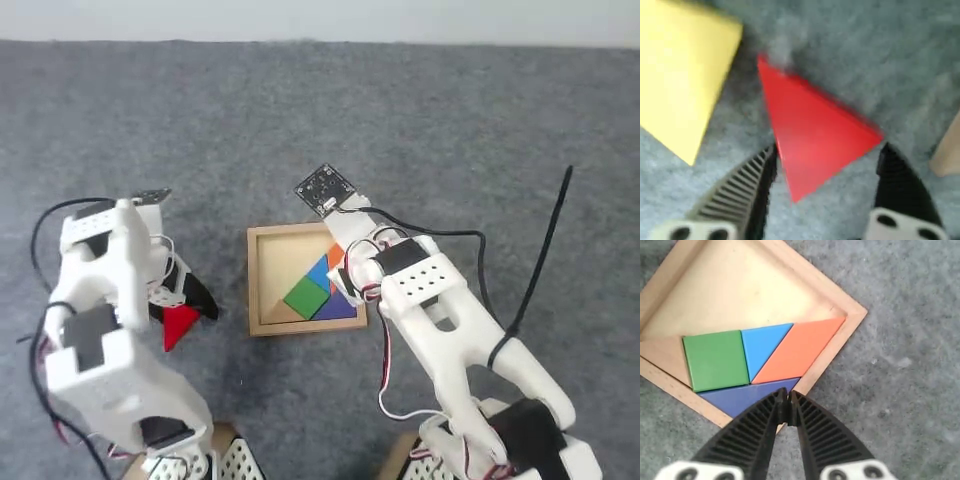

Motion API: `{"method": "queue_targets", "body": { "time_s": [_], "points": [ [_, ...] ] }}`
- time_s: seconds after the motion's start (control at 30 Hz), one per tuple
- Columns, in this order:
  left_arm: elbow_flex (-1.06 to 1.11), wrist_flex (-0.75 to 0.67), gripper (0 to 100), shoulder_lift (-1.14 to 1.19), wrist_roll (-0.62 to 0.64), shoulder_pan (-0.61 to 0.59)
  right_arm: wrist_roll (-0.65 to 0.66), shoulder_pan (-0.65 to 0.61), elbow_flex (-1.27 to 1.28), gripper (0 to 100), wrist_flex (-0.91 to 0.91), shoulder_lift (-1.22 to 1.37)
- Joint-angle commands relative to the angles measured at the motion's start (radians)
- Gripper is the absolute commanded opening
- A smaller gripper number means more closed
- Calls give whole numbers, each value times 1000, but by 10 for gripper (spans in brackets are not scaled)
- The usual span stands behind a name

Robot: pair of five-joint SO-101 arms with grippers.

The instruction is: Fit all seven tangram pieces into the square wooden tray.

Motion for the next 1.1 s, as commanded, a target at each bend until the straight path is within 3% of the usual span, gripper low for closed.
{"method": "queue_targets", "body": {
  "time_s": [0.0, 0.27, 0.73, 0.9, 1.07],
  "points": [
    [-88, 41, 316, 54, 0, 3, -8, -10, -8, 8, -16, -53],
    [-68, 11, 308, 54, 81, 6, -8, -8, -8, 8, -18, -53],
    [-47, -15, 224, 48, 83, 25, -8, -8, -8, 8, -19, -50],
    [33, -20, 227, -98, 78, 34, -8, -8, -8, 8, -22, -45],
    [154, -6, 229, -404, 84, 31, -8, 1, -11, 9, -16, -51]
  ]
}}
